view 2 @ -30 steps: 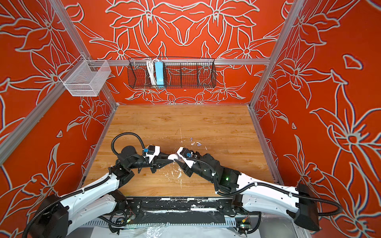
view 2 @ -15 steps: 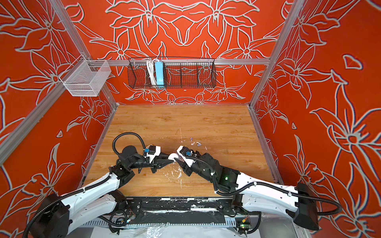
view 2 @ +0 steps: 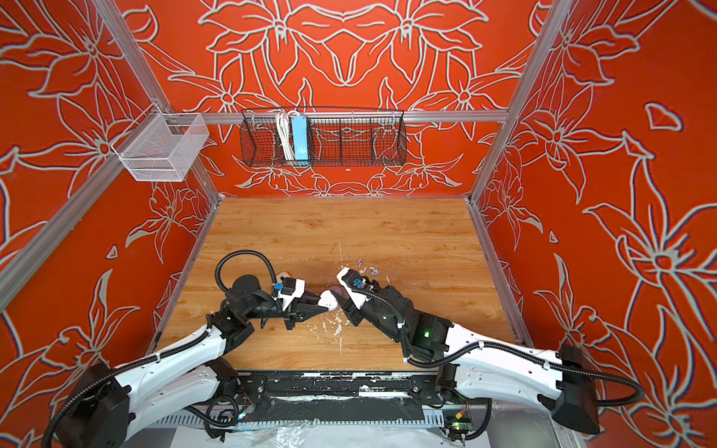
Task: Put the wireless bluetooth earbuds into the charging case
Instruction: 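Release the lid and move the right gripper over the lilac earbuds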
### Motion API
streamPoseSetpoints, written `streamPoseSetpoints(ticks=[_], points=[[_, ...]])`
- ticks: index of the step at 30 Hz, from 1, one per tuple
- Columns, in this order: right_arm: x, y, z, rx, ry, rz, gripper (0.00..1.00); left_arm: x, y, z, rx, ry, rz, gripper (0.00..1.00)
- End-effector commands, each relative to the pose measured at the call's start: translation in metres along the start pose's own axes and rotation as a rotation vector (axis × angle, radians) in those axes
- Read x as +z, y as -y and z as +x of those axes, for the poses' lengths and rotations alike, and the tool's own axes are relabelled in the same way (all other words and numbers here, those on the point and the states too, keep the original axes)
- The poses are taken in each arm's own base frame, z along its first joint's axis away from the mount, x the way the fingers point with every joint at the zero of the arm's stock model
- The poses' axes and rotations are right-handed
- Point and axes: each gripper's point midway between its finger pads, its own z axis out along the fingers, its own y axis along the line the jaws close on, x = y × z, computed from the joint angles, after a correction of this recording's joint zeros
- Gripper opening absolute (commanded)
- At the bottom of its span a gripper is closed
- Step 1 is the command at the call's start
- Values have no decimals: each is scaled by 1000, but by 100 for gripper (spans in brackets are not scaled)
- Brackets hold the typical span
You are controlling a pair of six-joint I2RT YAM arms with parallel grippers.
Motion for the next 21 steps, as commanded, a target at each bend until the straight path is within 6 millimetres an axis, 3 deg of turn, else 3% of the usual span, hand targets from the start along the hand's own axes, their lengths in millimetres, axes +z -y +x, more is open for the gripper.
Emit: streamPoseSetpoints(ticks=[1, 6, 11, 15, 21], points=[[-9, 14, -26, 72, 56, 53, 57, 1, -4, -13, 44, 34, -20, 0], [-15, 49, -28, 180, 29, 212, 55, -6, -25, -3, -27, 90, -104, 0], [-10, 98, -5, 312, -95, 360, 56, -18, -58, 6, -167, 150, -184, 0], [5, 123, 31, 356, -277, 410, 58, -23, -76, 10, -245, 194, -204, 0], [50, 135, 93, 470, -521, 350, 63, -24, -91, 15, -294, 164, -267, 0]])
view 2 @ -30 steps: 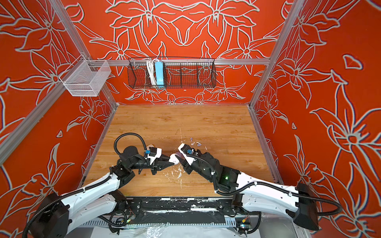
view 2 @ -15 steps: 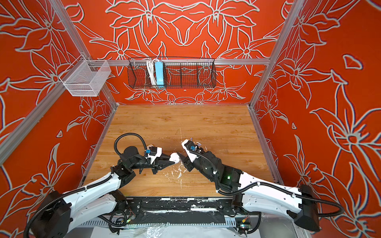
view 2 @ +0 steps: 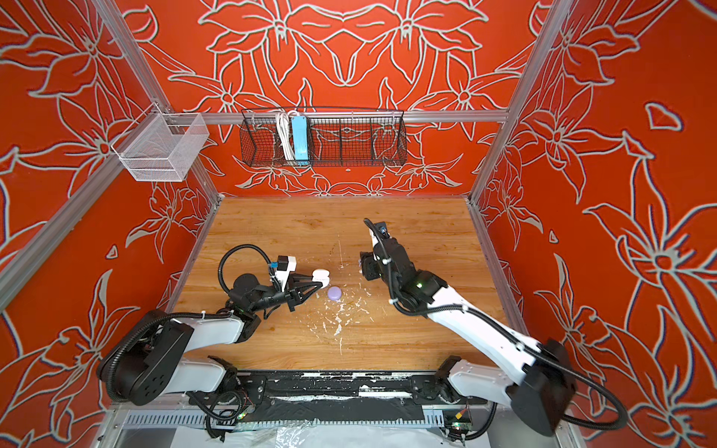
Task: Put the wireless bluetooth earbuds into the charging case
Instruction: 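Release the lid and move the right gripper over the lilac earbuds, then lower the open right gripper onto a lilac earbud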
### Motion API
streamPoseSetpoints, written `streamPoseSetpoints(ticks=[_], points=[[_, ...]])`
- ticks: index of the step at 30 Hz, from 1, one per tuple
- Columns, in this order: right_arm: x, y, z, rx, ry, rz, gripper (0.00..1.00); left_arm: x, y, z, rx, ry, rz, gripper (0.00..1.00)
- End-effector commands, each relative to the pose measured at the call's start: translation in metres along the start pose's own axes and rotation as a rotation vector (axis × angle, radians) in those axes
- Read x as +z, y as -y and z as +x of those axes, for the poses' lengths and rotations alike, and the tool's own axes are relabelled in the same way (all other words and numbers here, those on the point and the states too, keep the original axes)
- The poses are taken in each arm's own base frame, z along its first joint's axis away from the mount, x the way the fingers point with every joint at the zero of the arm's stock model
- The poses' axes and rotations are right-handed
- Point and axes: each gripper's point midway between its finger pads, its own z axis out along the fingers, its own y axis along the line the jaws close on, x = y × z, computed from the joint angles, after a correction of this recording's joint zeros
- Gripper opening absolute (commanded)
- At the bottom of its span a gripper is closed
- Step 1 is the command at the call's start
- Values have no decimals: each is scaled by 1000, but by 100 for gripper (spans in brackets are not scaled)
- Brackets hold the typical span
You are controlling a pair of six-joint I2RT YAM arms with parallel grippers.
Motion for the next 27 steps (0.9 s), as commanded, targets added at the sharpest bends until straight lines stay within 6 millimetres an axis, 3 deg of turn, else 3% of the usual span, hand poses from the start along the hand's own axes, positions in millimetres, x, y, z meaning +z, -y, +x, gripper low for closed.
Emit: streamPoseSetpoints(ticks=[1, 6, 12, 22, 27], points=[[27, -5, 29, 58, -179, -56, 63, 0, 1, -23, 23, 43, -22, 0], [70, 8, 47, 53, -284, 26, 61, -12, -1, -29, 95, 47, -142, 0], [101, 36, 72, 117, -365, 118, 58, -26, -3, -35, 132, 83, -235, 0], [116, 62, 99, 141, -429, 201, 41, -25, -3, -34, 135, 62, -236, 0], [123, 66, 110, 149, -465, 202, 34, -28, 3, -42, 165, 86, -236, 0]])
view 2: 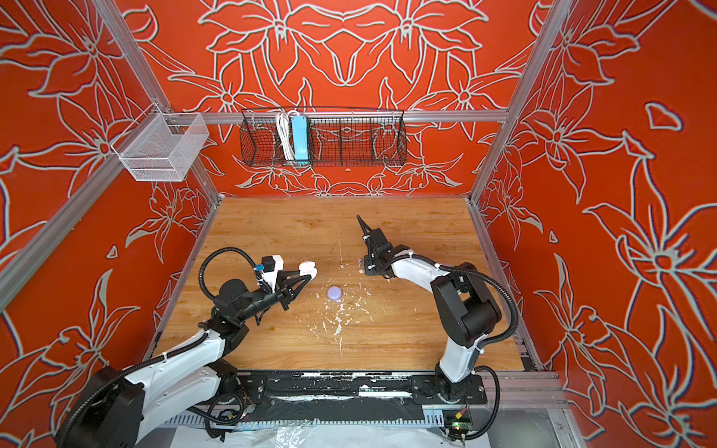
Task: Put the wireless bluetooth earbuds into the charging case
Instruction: 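Lower the open right gripper onto a lilac earbud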
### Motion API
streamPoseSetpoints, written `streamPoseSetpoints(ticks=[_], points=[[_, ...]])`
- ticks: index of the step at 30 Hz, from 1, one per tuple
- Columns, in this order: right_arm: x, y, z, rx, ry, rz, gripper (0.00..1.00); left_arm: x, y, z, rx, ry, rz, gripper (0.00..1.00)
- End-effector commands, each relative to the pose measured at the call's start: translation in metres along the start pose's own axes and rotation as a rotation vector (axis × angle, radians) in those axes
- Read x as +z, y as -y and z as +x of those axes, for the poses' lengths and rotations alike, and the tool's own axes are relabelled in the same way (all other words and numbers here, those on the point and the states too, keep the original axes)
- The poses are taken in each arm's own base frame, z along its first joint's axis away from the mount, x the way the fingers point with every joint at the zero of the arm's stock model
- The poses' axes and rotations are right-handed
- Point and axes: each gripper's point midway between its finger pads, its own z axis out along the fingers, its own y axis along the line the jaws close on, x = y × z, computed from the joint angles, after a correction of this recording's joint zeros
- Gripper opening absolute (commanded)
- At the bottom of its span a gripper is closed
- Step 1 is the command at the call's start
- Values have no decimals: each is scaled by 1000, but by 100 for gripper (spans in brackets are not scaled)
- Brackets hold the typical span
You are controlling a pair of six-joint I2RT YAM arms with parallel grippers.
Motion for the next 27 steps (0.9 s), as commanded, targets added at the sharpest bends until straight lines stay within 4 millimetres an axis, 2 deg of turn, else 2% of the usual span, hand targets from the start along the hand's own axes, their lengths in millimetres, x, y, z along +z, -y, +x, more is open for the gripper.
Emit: streamPoseSetpoints(ticks=[1, 4, 11, 17, 27], points=[[11, 8, 10, 18, -46, 34, 33, -1, 4, -7, 29, 19, 10, 0], [16, 13, 12, 20, -54, 54, 32, -1, 4, -6, 28, 13, 8, 0], [24, 7, 11, 12, -72, 36, 28, -1, 5, -7, 34, 16, 12, 0], [32, -3, 8, 8, -92, 1, 25, 1, 6, -7, 31, 11, 23, 0], [38, -23, 0, -1, -106, -72, 24, 0, 7, -8, 36, 12, 22, 0]])
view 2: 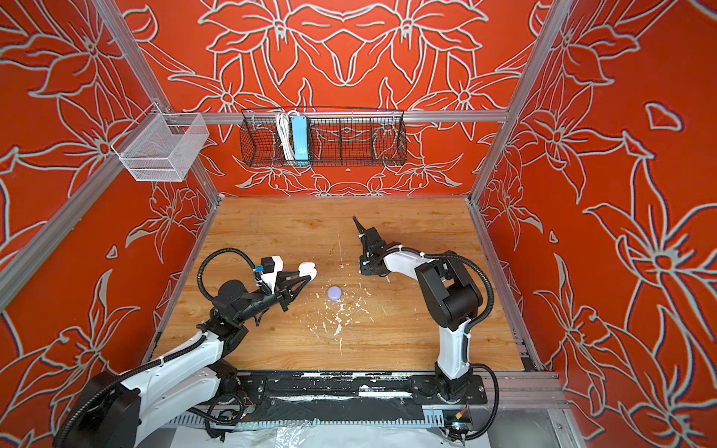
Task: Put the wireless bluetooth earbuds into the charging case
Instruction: 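Lower the open right gripper onto a lilac earbud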
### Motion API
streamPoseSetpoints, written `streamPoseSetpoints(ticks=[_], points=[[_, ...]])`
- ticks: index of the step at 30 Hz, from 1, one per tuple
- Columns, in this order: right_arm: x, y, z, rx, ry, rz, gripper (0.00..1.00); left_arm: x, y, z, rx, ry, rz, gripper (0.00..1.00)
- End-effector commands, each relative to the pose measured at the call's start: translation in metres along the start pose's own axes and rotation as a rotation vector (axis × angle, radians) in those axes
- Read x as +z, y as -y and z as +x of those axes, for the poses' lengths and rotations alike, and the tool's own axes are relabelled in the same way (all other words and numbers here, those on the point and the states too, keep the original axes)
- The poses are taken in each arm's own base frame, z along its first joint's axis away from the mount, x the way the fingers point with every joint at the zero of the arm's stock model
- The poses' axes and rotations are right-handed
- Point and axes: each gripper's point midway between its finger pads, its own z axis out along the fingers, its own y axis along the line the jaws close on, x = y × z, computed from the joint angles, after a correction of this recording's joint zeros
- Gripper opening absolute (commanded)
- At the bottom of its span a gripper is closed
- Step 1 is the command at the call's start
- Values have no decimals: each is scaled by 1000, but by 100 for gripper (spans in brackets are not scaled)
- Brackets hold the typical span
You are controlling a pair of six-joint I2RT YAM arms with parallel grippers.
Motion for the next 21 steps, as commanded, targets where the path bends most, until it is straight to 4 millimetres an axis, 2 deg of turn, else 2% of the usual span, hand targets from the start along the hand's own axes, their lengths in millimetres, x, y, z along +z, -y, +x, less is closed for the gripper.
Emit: streamPoseSetpoints(ticks=[1, 12, 18, 21], points=[[2, -6, -2, -3, -25, -18, 24, 1, 5, -11, 36, 27, 22, 0], [1, 1, -10, -22, -23, 49, 27, 1, 6, -11, 39, 25, 25, 0], [4, -3, -13, -21, -29, 42, 35, 1, 7, -11, 40, 26, 28, 0], [7, -6, -13, -22, -38, 37, 35, 1, 8, -12, 41, 28, 30, 0]])
